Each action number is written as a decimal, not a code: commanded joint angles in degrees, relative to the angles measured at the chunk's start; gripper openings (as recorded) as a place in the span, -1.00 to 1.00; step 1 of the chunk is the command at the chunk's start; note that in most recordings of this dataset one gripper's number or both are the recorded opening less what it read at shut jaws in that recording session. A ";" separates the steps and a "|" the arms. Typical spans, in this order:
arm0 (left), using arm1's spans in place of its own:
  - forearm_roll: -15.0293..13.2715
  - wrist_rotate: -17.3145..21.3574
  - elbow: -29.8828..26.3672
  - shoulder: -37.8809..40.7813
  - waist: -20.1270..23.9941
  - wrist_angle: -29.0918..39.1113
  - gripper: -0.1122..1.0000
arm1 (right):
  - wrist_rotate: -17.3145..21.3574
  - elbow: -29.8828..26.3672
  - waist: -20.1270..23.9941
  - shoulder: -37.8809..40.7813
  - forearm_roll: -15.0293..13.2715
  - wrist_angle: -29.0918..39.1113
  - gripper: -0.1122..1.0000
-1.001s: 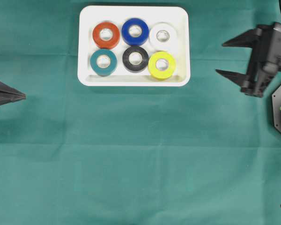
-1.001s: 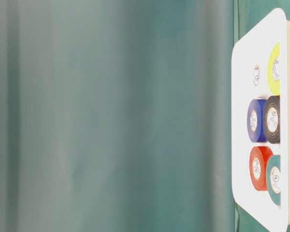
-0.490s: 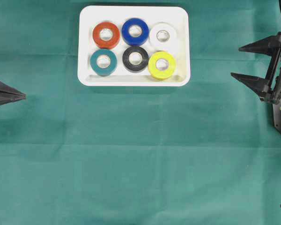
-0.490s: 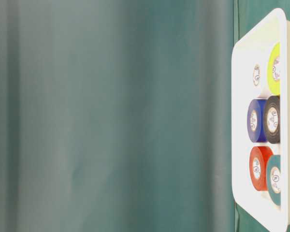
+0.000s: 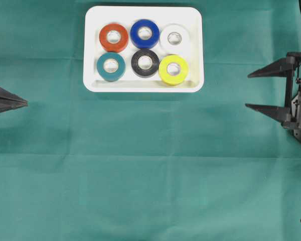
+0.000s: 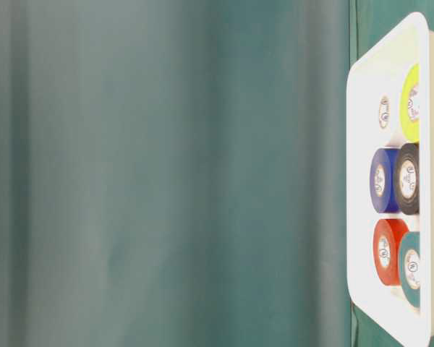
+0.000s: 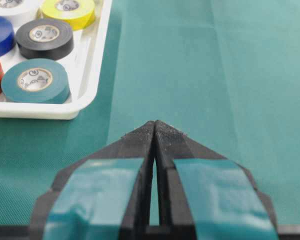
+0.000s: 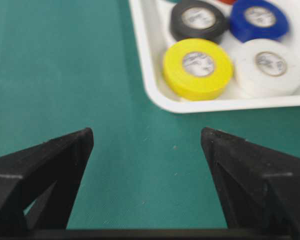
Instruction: Put the tape into the white case with the right arm.
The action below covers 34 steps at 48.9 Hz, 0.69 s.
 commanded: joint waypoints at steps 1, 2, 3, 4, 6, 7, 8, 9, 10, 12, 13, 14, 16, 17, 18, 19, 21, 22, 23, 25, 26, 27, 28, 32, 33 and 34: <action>-0.09 0.09 -0.70 0.44 0.09 -0.35 -0.79 | 0.09 -0.09 1.76 0.00 -0.09 -0.62 0.33; -0.09 0.00 -0.79 0.35 0.09 -0.35 -0.79 | 0.09 0.00 2.02 -0.09 -0.09 -0.62 0.33; -0.09 0.09 -0.79 0.44 0.09 -0.35 -0.79 | 0.09 0.09 2.37 -0.18 -0.09 -0.62 0.33; -0.09 0.00 -0.79 0.35 0.00 -0.35 -0.79 | 0.09 0.18 2.55 -0.26 -0.09 -0.62 0.33; -0.09 0.00 -0.79 0.44 0.09 -0.35 -0.79 | 0.00 0.26 2.90 -0.44 -0.18 -0.44 0.33; -0.09 0.00 -0.79 0.35 0.09 -0.35 -0.79 | 0.00 0.26 2.99 -0.53 -0.26 -0.35 0.33; -0.09 0.00 -0.79 0.44 0.00 -0.35 -0.79 | 0.00 0.26 2.99 -0.62 -0.26 -0.35 0.33; -0.09 0.09 -0.79 0.35 0.09 -0.35 -0.79 | 0.00 0.26 2.99 -0.62 -0.35 -0.35 0.33; -0.09 0.09 -0.79 0.35 0.09 -0.35 -0.79 | 0.00 0.18 2.99 -0.70 -0.44 -0.35 0.33; -0.09 0.09 -0.70 0.35 0.09 -0.35 -0.79 | 0.00 0.26 2.99 -0.70 -0.53 -0.26 0.33; -0.09 0.09 -0.79 0.44 0.09 -0.35 -0.79 | 0.00 0.18 2.99 -0.79 -0.62 -0.26 0.33; -0.09 0.09 -0.79 0.35 0.00 -0.35 -0.79 | 0.00 0.18 2.99 -0.79 -0.62 -0.18 0.33; -0.09 0.00 -0.79 0.35 0.09 -0.35 -0.79 | 0.00 0.09 2.99 -0.79 -0.70 -0.09 0.33; -0.09 0.09 -0.79 0.44 0.09 -0.35 -0.79 | 0.00 0.09 2.99 -0.79 -0.70 -0.09 0.33; -0.09 0.09 -0.79 0.35 0.00 -0.35 -0.79 | 0.00 0.00 2.99 -0.79 -0.70 -0.09 0.33; -0.09 0.00 -0.79 0.44 0.00 -0.35 -0.79 | 0.00 0.00 3.08 -0.88 -0.79 -0.09 0.33; -0.09 0.09 -0.79 0.35 0.09 -0.35 -0.79 | 0.00 0.00 2.99 -0.88 -0.79 0.00 0.33; -0.09 0.09 -0.79 0.44 0.00 -0.35 -0.79 | 0.00 0.00 2.99 -1.05 -0.79 0.09 0.33; -0.09 0.09 -0.79 0.44 0.00 -0.35 -0.79 | 0.00 0.00 2.99 -1.14 -0.79 0.26 0.33; -0.09 0.09 -0.79 0.44 0.09 -0.35 -0.79 | -0.09 0.00 2.99 -1.49 -0.79 0.44 0.33; -0.09 0.09 -0.79 0.44 0.00 -0.35 -0.79 | 0.00 0.09 2.99 -1.85 -0.79 0.62 0.33; -0.09 0.09 -0.79 0.35 0.09 -0.35 -0.79 | 0.00 0.09 2.99 -2.02 -0.79 0.62 0.33; -0.09 0.09 -0.79 0.35 0.09 -0.35 -0.79 | 0.00 0.26 2.99 -2.55 -0.79 0.70 0.33; -0.09 0.09 -0.79 0.44 0.09 -0.35 -0.79 | 0.00 0.62 2.99 -4.39 -0.79 0.70 0.33; -0.09 0.09 -0.79 0.44 0.09 -0.35 -0.79 | -0.09 0.62 2.99 -4.92 -0.79 0.70 0.33; -0.09 0.09 -0.79 0.35 0.09 -0.35 -0.79 | -0.09 0.88 2.99 -5.54 -0.79 0.70 0.33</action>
